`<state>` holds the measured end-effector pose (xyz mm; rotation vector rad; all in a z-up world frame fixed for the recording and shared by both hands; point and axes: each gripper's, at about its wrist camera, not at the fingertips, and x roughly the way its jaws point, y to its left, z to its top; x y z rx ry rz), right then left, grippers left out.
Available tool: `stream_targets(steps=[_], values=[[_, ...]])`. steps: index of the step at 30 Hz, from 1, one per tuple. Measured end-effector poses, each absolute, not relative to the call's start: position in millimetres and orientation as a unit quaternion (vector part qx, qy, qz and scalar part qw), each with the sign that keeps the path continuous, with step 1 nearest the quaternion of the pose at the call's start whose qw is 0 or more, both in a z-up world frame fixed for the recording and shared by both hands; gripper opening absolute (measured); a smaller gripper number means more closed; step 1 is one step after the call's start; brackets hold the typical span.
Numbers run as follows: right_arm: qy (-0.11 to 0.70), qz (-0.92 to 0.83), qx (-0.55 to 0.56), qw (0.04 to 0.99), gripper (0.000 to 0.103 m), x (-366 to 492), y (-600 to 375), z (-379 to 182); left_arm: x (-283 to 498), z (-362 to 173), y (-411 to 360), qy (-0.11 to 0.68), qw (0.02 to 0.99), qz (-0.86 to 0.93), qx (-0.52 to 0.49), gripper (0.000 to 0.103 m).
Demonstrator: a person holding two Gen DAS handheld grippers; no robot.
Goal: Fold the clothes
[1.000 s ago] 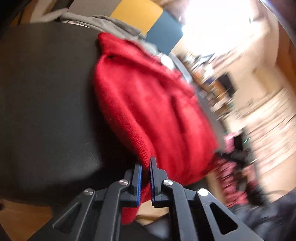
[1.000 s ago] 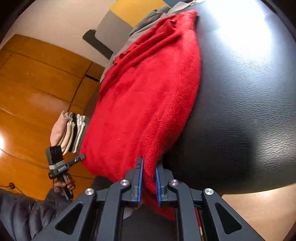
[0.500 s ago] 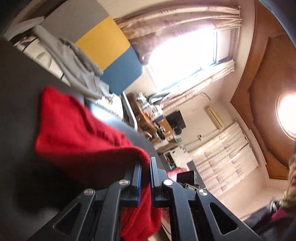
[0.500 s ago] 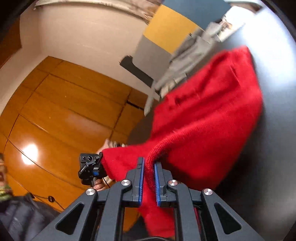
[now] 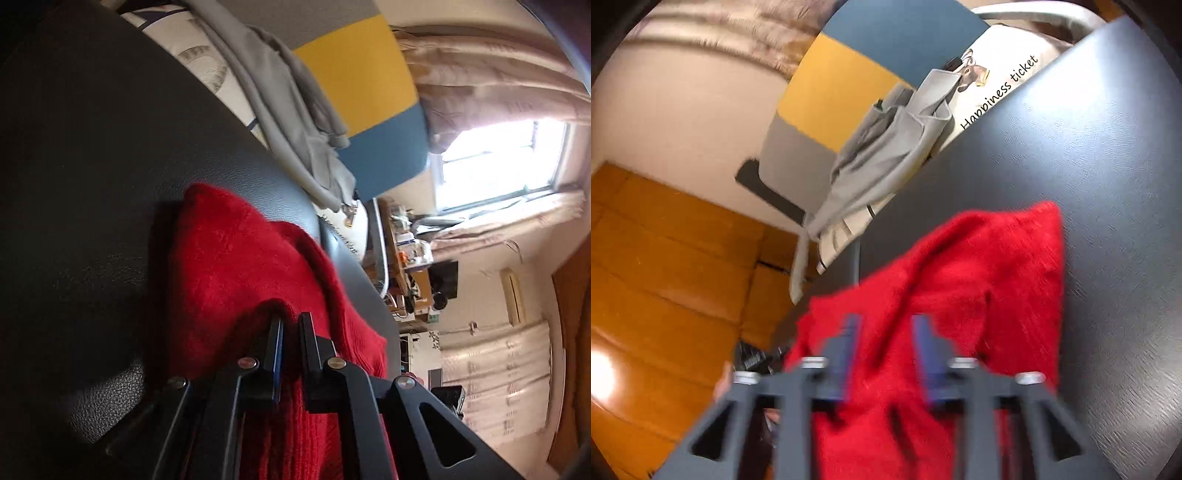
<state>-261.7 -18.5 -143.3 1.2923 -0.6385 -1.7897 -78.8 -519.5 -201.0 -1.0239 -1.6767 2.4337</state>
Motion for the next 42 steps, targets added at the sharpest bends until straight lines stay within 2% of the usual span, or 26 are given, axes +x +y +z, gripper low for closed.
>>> stream_targets(steps=[1, 2, 5, 10, 14, 17, 19, 22, 23, 24, 25, 26, 27, 30, 32, 33, 34, 37, 38, 39, 40, 42], values=[[-0.25, -0.696, 0.519, 0.428, 0.08, -251, -18, -145, -79, -201, -520, -0.534, 0.009, 0.779, -0.329, 0.007], [-0.247, -0.681, 0.525, 0.447, 0.084, -239, -17, -147, -79, -201, -521, -0.532, 0.012, 0.78, -0.331, 0.007], [-0.264, -0.648, 0.536, 0.472, 0.084, -213, -11, -156, -79, -199, -520, -0.524, 0.02, 0.781, -0.338, 0.007], [-0.29, -0.637, 0.543, 0.463, 0.084, -202, -12, -181, -81, -194, -514, -0.505, 0.014, 0.788, -0.351, 0.008], [-0.282, -0.641, 0.545, 0.46, 0.086, -192, -25, -175, -78, -193, -513, -0.502, 0.014, 0.787, -0.359, 0.008], [-0.265, -0.655, 0.547, 0.449, 0.102, -184, -31, -162, -81, -194, -512, -0.499, 0.014, 0.786, -0.364, 0.008], [-0.218, -0.658, 0.558, 0.456, 0.103, -176, -45, -161, -82, -195, -512, -0.498, 0.014, 0.786, -0.366, 0.008], [-0.223, -0.657, 0.556, 0.457, 0.103, -170, -52, -163, -80, -195, -511, -0.494, 0.014, 0.787, -0.369, 0.009], [-0.233, -0.659, 0.555, 0.451, 0.101, -168, -51, -166, -81, -195, -510, -0.49, 0.015, 0.789, -0.371, 0.009], [-0.248, -0.653, 0.556, 0.45, 0.08, -167, -48, -167, -81, -195, -510, -0.488, 0.015, 0.789, -0.372, 0.009], [-0.264, -0.648, 0.557, 0.448, 0.038, -166, -44, -169, -82, -195, -509, -0.488, 0.015, 0.789, -0.374, 0.009], [-0.254, -0.645, 0.57, 0.441, 0.019, -164, -48, -171, -83, -195, -509, -0.487, 0.016, 0.789, -0.375, 0.009], [-0.243, -0.643, 0.583, 0.433, 0.012, -163, -51, -174, -85, -193, -508, -0.481, 0.014, 0.791, -0.377, 0.009], [-0.245, -0.64, 0.582, 0.438, 0.014, -157, -52, -169, -89, -192, -504, -0.471, 0.014, 0.795, -0.382, 0.009], [-0.252, -0.635, 0.577, 0.447, 0.026, -155, -47, -162, -90, -192, -503, -0.466, 0.014, 0.797, -0.385, 0.009], [-0.261, -0.625, 0.576, 0.458, 0.044, -154, -47, -164, -90, -192, -503, -0.463, 0.013, 0.798, -0.386, 0.009], [-0.272, -0.613, 0.574, 0.469, 0.057, -153, -48, -165, -89, -191, -503, -0.462, 0.014, 0.798, -0.387, 0.009], [-0.281, -0.607, 0.575, 0.471, 0.057, -151, -44, -171, -87, -191, -503, -0.459, 0.013, 0.798, -0.389, 0.009], [-0.279, -0.611, 0.575, 0.468, 0.055, -147, -36, -172, -86, -188, -503, -0.458, 0.015, 0.8, -0.387, 0.009], [-0.276, -0.615, 0.574, 0.464, 0.038, -142, -28, -173, -84, -184, -503, -0.457, 0.018, 0.802, -0.384, 0.009], [-0.249, -0.628, 0.586, 0.448, 0.009, -138, -33, -174, -82, -181, -503, -0.456, 0.02, 0.804, -0.381, 0.009], [-0.206, -0.643, 0.597, 0.433, 0.008, -130, -43, -172, -79, -174, -504, -0.454, 0.026, 0.808, -0.375, 0.009]])
